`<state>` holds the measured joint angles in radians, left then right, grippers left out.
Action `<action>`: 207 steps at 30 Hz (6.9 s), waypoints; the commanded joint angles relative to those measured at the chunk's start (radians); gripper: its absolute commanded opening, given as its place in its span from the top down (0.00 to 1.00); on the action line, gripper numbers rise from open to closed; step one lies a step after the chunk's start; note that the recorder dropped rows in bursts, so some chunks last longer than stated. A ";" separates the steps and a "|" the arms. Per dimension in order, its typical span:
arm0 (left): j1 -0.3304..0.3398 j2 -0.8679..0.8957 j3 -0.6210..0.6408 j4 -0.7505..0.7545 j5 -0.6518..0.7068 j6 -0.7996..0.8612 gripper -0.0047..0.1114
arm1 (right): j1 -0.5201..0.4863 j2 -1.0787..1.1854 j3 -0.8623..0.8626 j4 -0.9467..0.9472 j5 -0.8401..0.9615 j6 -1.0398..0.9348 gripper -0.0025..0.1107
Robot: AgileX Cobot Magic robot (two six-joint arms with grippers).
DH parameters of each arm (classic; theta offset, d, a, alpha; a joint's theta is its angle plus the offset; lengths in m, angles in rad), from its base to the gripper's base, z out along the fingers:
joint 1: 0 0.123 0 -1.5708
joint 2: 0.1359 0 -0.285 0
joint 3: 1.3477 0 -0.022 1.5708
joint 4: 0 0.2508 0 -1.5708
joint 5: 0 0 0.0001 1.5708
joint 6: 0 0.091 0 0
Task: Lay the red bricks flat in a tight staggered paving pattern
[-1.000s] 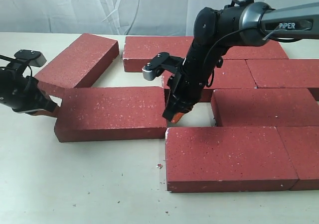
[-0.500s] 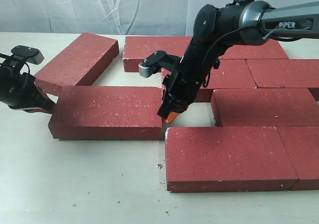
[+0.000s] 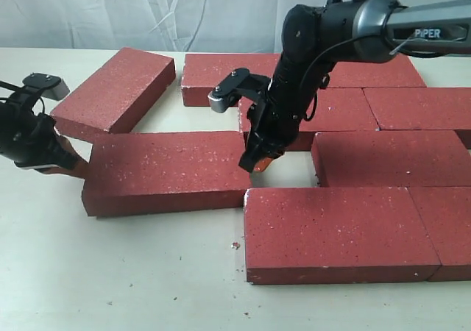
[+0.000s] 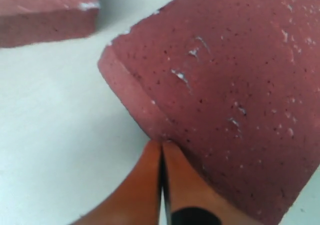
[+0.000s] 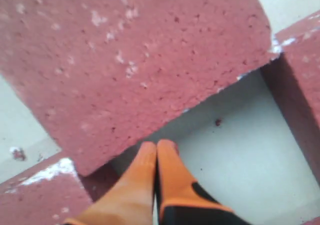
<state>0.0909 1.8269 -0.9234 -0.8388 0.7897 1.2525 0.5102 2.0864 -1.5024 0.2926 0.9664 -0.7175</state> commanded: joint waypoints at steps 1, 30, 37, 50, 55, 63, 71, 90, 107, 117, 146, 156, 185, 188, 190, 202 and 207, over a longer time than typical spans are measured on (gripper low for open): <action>-0.002 -0.006 -0.005 -0.024 0.014 -0.004 0.96 | 0.003 -0.080 -0.008 0.157 0.027 -0.038 0.98; -0.002 0.022 -0.005 -0.064 -0.067 0.013 0.96 | 0.014 0.177 -0.306 0.002 -0.197 0.044 0.98; -0.002 0.022 -0.005 -0.042 -0.098 0.015 0.96 | 0.014 0.232 -0.371 -0.004 -0.090 0.049 0.98; -0.002 0.022 -0.005 -0.048 -0.134 0.015 0.96 | 0.014 0.230 -0.378 -0.039 -0.092 0.077 0.98; -0.002 0.022 -0.005 -0.045 -0.102 0.015 0.96 | 0.014 0.172 -0.378 -0.025 -0.003 0.125 0.98; -0.002 0.022 -0.005 -0.051 -0.080 0.015 0.96 | 0.031 0.100 -0.356 0.119 0.255 0.039 0.98; -0.002 0.022 -0.005 -0.053 -0.066 0.015 0.96 | 0.188 0.017 -0.083 0.159 0.255 -0.173 0.98; -0.004 0.022 -0.005 -0.088 -0.032 0.033 0.96 | 0.197 0.058 -0.038 -0.105 0.028 -0.062 0.98; -0.004 0.022 -0.005 -0.089 -0.001 0.067 0.96 | 0.196 0.057 -0.038 -0.164 -0.084 0.040 0.98; -0.004 0.022 -0.005 -0.111 -0.008 0.067 0.96 | 0.177 -0.026 -0.038 -0.119 0.094 0.072 0.98; -0.101 -0.012 -0.004 0.001 -0.050 -0.091 0.96 | -0.227 -0.253 0.122 0.087 -0.121 0.033 0.98; -0.196 -0.012 -0.004 -0.010 -0.090 -0.101 0.96 | -0.232 -0.257 0.132 0.072 -0.128 0.031 0.98; -0.252 -0.012 -0.004 -0.080 -0.170 -0.106 0.96 | -0.232 -0.255 0.132 0.055 -0.124 0.031 0.98; -0.252 -0.009 -0.004 -0.088 -0.170 -0.106 0.96 | -0.232 -0.255 0.132 0.061 -0.128 0.031 0.98; -0.252 0.001 -0.004 -0.090 -0.170 -0.106 0.96 | -0.232 -0.255 0.132 0.061 -0.128 0.031 0.98; -0.344 0.066 -0.045 -0.095 -0.166 -0.106 0.96 | -0.232 -0.255 0.132 0.060 -0.130 0.031 0.98; -0.383 0.073 -0.066 -0.089 -0.158 -0.109 0.96 | -0.232 -0.255 0.132 0.060 -0.130 0.031 0.98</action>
<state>-0.2430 1.8678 -0.9812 -0.8697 0.5931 1.1513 0.2842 1.8398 -1.3712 0.3496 0.8454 -0.6842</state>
